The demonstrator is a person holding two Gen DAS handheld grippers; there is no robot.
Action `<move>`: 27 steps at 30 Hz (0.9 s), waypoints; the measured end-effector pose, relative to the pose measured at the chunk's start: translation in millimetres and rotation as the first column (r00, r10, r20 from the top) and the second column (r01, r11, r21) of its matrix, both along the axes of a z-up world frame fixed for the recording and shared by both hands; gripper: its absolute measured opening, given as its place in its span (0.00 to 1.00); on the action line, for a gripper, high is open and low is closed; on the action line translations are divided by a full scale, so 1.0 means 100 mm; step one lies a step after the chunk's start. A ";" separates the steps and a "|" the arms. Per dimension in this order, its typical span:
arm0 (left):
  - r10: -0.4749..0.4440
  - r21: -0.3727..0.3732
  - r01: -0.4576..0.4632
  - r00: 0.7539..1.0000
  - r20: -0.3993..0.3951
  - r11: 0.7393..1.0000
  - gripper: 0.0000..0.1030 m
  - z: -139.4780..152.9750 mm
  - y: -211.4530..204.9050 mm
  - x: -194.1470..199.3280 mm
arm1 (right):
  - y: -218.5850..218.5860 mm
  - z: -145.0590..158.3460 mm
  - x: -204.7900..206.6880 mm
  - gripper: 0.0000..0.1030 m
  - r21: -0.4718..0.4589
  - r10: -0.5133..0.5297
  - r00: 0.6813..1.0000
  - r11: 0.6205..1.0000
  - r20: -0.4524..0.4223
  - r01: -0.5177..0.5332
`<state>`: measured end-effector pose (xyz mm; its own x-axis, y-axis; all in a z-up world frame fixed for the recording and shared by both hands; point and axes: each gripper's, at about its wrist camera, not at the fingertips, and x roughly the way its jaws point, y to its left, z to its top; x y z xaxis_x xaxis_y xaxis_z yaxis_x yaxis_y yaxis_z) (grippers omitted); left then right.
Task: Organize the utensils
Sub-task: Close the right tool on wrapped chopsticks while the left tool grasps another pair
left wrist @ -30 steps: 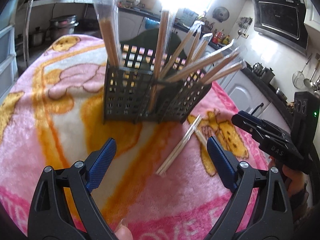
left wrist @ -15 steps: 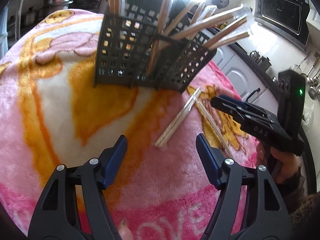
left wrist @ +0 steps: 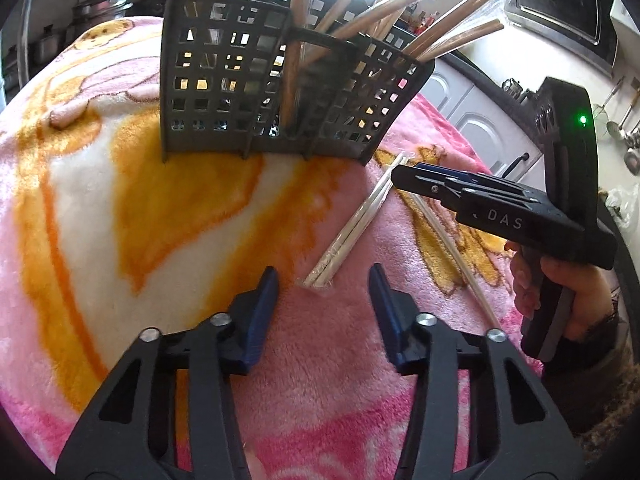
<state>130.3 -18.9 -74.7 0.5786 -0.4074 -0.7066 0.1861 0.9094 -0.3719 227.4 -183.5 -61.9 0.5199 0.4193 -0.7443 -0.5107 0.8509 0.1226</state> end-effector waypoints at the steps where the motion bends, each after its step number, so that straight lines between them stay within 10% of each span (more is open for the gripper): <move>1: -0.002 0.006 0.002 1.000 0.000 1.000 0.30 -0.01 -0.01 0.01 | 0.01 -0.01 0.01 0.37 0.000 0.003 1.000 1.000 -0.002 -0.003; 27: 0.027 -0.067 -0.025 0.999 0.029 0.997 0.05 0.06 0.17 -0.04 | -0.14 0.07 -0.04 0.06 0.100 -0.037 0.999 0.994 -0.014 0.038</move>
